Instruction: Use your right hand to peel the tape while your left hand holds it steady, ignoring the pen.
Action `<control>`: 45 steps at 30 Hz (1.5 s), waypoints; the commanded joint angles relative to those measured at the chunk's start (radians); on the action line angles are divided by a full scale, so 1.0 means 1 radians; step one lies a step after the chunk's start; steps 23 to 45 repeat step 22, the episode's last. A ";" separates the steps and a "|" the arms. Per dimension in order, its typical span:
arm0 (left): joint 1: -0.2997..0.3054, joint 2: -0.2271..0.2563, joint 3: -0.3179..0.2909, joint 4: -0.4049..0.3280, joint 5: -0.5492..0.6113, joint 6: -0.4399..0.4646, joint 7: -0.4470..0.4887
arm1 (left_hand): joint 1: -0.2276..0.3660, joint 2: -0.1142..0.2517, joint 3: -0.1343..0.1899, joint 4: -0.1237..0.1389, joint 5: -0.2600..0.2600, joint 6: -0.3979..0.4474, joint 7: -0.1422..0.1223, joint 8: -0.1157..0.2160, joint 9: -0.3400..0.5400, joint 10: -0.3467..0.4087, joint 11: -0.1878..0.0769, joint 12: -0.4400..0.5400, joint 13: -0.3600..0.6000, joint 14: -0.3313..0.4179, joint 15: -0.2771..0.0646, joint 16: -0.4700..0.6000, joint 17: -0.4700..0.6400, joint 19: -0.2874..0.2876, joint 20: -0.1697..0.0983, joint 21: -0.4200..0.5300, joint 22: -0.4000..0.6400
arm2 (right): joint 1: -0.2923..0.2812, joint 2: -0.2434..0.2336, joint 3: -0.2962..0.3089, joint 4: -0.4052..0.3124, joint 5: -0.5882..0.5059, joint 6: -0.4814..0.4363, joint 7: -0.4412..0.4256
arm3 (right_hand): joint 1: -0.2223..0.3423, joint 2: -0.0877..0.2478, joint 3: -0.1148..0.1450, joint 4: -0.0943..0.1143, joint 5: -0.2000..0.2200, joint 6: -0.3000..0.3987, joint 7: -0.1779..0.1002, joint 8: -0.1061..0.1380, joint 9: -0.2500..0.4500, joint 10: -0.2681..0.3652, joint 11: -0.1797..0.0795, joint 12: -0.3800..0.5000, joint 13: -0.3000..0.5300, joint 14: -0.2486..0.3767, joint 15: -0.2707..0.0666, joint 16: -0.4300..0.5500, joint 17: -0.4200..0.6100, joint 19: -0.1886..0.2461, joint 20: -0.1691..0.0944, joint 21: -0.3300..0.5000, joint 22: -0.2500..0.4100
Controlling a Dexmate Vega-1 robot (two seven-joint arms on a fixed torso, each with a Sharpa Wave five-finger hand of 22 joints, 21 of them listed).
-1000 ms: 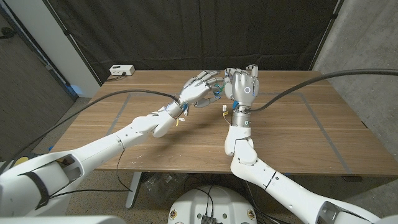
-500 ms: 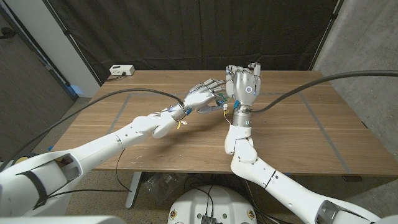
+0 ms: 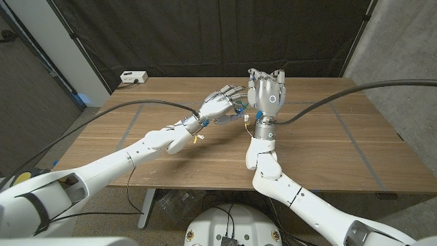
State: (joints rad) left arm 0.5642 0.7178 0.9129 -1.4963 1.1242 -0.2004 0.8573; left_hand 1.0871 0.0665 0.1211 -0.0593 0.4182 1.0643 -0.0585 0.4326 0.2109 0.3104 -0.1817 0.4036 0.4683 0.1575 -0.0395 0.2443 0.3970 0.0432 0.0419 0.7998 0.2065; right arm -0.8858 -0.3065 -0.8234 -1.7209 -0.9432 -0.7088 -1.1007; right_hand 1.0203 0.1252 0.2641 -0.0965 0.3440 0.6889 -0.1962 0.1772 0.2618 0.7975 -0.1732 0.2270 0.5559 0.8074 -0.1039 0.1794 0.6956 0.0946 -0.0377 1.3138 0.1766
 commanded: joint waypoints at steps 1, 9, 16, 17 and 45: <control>0.088 -0.012 -0.072 0.022 -0.082 0.074 0.165 | 0.036 0.043 -0.003 -0.002 -0.008 0.122 -0.096 0.009 0.004 0.029 -0.011 0.025 0.015 0.024 -0.049 0.010 0.010 0.021 -0.022 0.015 0.001 | -0.033 0.019 -0.007 -0.029 0.015 -0.021 -0.009 | -0.077 -0.009 0.034 0.013 -0.062 -0.107 0.024 0.003 -0.042 -0.121 0.037 -0.043 -0.073 -0.100 -0.122 -0.010 -0.114 0.017 -0.049 -0.035 -0.005; 0.147 -0.015 -0.134 0.048 -0.149 0.040 0.260 | 0.058 0.041 -0.007 -0.015 -0.046 0.148 -0.063 0.012 -0.010 0.071 -0.030 0.067 0.038 0.068 -0.094 0.019 0.019 0.050 -0.060 0.035 -0.003 | -0.124 0.063 0.044 -0.084 0.022 -0.001 -0.016 | -0.220 -0.030 0.025 0.062 -0.135 -0.138 0.054 0.011 -0.058 -0.182 0.063 -0.036 -0.137 -0.171 -0.115 -0.003 -0.209 0.013 -0.052 -0.085 -0.003; 0.270 -0.143 -0.361 0.117 -0.127 -0.120 0.260 | 0.065 0.046 -0.006 -0.019 -0.063 0.139 -0.046 0.015 0.000 0.110 -0.029 0.095 0.047 0.105 -0.105 0.026 0.022 0.062 -0.063 0.045 -0.005 | -0.199 0.159 0.070 -0.069 -0.064 0.022 -0.016 | -0.247 -0.024 0.027 0.071 -0.144 -0.129 0.066 0.016 -0.061 -0.177 0.070 -0.028 -0.152 -0.170 -0.113 0.004 -0.229 0.010 -0.043 -0.092 -0.001; 0.277 -0.152 -0.375 0.130 -0.130 -0.132 0.260 | 0.066 0.047 -0.006 -0.019 -0.065 0.136 -0.045 0.014 0.001 0.112 -0.029 0.097 0.048 0.108 -0.104 0.027 0.022 0.061 -0.061 0.045 -0.005 | -0.202 0.170 0.058 -0.067 -0.072 0.010 -0.016 | -0.248 -0.023 0.028 0.071 -0.144 -0.128 0.067 0.016 -0.061 -0.176 0.070 -0.028 -0.154 -0.166 -0.113 0.006 -0.230 0.011 -0.042 -0.092 -0.001; 0.276 -0.123 -0.355 0.139 -0.192 -0.161 0.260 | 0.068 0.049 -0.005 -0.020 -0.071 0.132 -0.042 0.015 0.005 0.117 -0.029 0.102 0.050 0.114 -0.108 0.027 0.023 0.066 -0.062 0.049 -0.005 | -0.196 0.172 0.016 -0.084 -0.099 -0.042 -0.016 | -0.250 -0.019 0.035 0.069 -0.147 -0.129 0.067 0.015 -0.062 -0.177 0.069 -0.027 -0.160 -0.159 -0.114 0.009 -0.239 0.017 -0.030 -0.093 -0.001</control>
